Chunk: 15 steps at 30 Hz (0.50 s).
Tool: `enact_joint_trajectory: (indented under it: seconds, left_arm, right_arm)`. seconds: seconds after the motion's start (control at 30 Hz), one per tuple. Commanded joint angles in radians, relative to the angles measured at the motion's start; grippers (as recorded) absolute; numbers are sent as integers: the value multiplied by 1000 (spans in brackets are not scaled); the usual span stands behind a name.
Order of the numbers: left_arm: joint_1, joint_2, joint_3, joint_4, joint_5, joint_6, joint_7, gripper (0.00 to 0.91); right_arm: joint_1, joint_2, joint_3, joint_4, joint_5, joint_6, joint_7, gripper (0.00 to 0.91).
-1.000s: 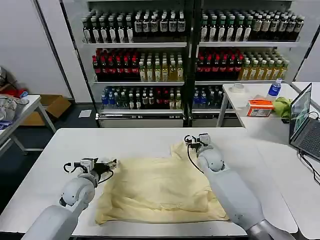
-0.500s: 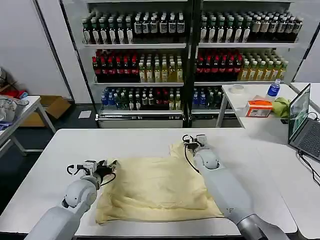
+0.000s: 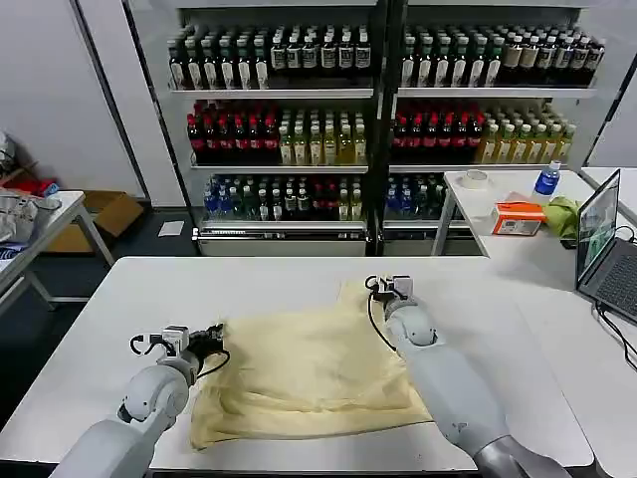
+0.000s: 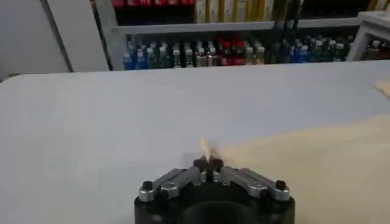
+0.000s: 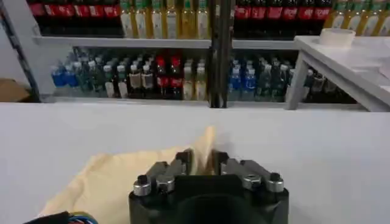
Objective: Fold and organize the clothes.
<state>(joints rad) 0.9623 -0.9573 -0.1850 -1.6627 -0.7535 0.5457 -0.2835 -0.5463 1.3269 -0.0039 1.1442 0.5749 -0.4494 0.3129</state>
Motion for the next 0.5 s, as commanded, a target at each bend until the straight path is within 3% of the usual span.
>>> enact_joint_trajectory:
  seconds: [0.03,0.5]
  left_arm:
    - [3,7,-20,-37,-23,-34,20,30]
    - [123,50,-135,-205,-62,-33,29,20]
  right_arm:
    - [-14,-3,3,102,-12,110,6,0]
    - [-140,-152,55,425,51,81,18,0]
